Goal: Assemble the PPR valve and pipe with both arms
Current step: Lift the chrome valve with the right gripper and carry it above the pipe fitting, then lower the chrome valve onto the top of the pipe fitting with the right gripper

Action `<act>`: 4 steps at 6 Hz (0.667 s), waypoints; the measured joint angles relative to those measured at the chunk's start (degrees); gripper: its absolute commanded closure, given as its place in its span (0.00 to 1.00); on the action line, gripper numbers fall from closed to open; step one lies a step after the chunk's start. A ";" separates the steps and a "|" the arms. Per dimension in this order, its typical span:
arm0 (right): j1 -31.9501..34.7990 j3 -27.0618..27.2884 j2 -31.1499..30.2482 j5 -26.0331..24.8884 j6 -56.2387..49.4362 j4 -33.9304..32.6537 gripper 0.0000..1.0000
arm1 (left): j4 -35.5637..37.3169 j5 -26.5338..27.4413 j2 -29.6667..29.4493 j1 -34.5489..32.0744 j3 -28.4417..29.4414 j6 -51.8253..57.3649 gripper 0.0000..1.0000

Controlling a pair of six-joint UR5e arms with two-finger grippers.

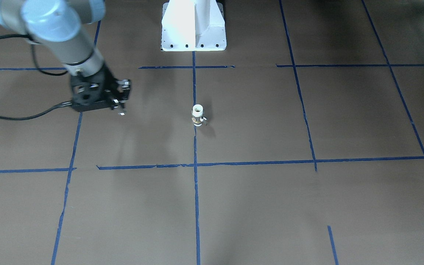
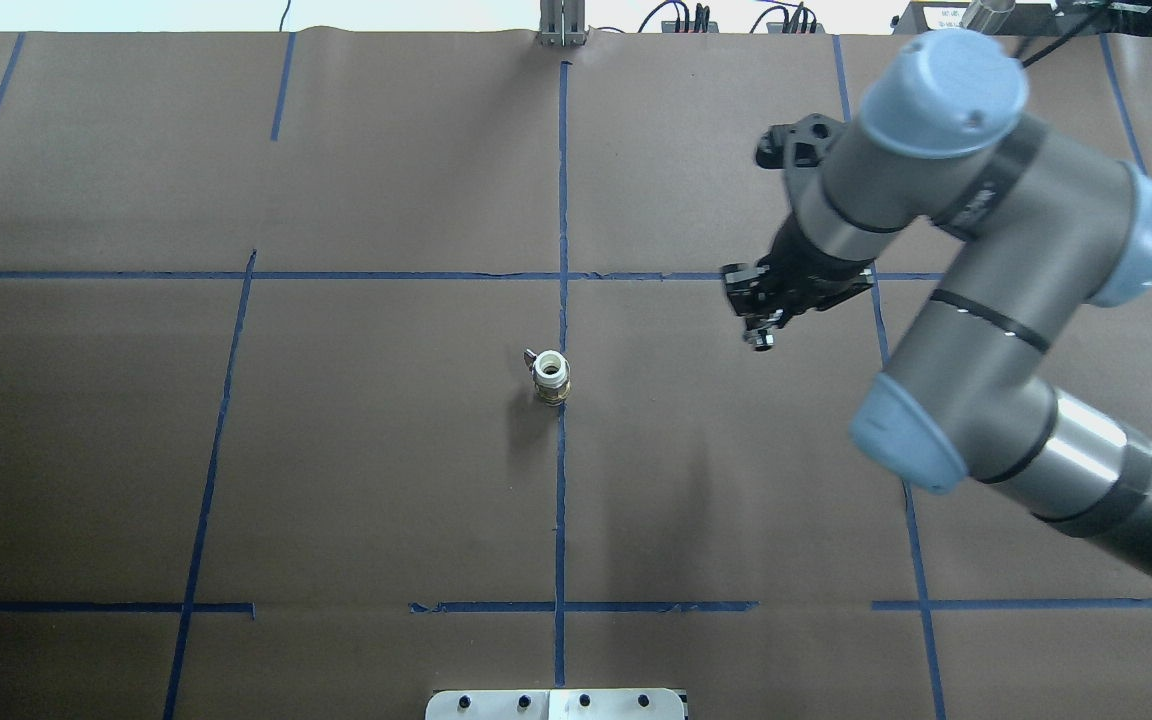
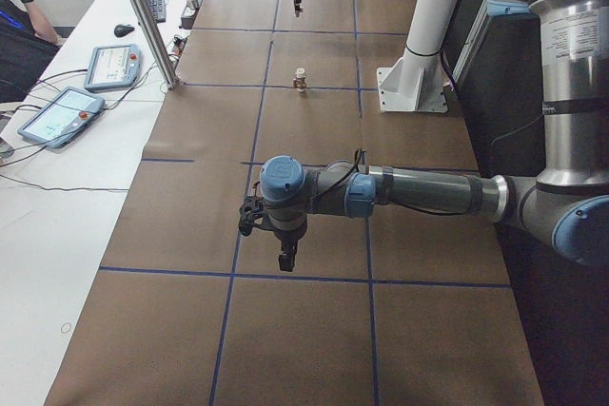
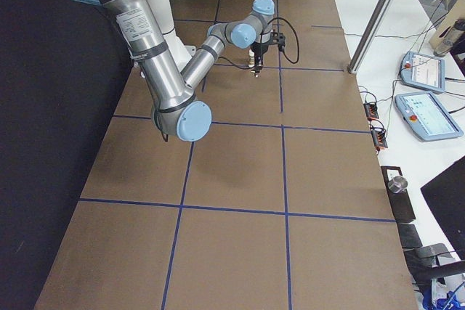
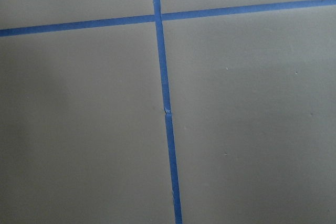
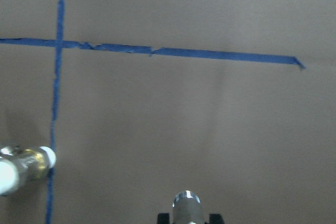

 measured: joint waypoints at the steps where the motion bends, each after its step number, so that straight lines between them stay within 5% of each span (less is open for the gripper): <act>1: -2.63 -1.54 5.46 -1.27 4.52 -2.76 1.00 | 0.00 -0.02 0.02 -0.01 -0.06 0.00 0.00; 4: -8.24 -14.26 20.45 -6.39 10.74 -4.29 1.00 | 0.03 -0.21 -0.08 -0.02 -0.17 -0.16 0.00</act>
